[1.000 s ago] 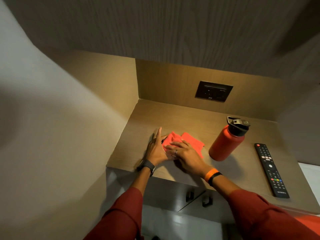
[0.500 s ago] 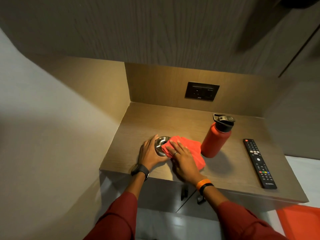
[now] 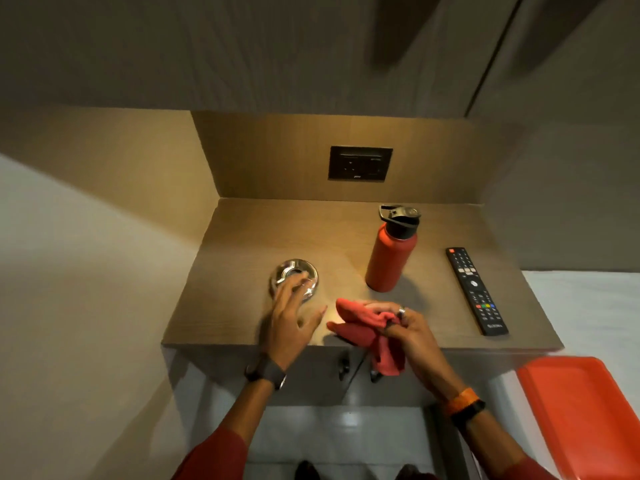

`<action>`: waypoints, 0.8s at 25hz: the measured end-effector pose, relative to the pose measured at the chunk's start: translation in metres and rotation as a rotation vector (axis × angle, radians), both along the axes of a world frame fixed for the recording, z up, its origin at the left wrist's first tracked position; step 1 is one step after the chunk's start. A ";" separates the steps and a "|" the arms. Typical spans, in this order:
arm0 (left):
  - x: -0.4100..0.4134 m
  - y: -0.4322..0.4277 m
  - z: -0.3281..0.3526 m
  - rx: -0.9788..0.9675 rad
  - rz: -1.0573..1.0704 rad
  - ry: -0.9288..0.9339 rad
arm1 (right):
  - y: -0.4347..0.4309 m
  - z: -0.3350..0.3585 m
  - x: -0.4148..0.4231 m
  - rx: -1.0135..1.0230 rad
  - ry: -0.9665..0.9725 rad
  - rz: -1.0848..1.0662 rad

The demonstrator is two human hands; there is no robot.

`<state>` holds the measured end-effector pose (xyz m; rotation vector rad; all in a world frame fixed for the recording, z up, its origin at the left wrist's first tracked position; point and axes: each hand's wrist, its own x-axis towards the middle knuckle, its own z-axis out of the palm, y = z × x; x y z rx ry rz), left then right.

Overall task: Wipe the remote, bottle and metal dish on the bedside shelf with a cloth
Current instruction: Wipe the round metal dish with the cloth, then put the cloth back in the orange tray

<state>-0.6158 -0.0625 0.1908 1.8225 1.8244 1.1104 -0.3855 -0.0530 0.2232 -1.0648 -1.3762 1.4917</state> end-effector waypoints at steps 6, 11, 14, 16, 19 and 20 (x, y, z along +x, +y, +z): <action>0.154 -0.042 0.023 -0.097 -0.356 -0.559 | -0.034 -0.006 0.110 -0.516 0.812 -0.354; 0.301 -0.045 0.022 -0.088 -0.529 -0.360 | -0.069 -0.028 0.224 -0.498 0.848 -0.564; 0.395 -0.053 0.002 -0.092 -0.653 -0.170 | -0.082 -0.050 0.303 -0.513 0.614 -0.650; 0.450 -0.054 -0.022 -0.209 -0.686 -0.172 | -0.087 -0.074 0.361 -0.506 0.352 -0.720; 0.528 -0.043 -0.076 -0.448 -0.644 -0.256 | -0.089 -0.120 0.446 -0.538 0.012 -0.723; 0.550 -0.037 -0.094 -0.500 -0.597 -0.268 | -0.088 -0.137 0.469 -0.558 -0.075 -0.698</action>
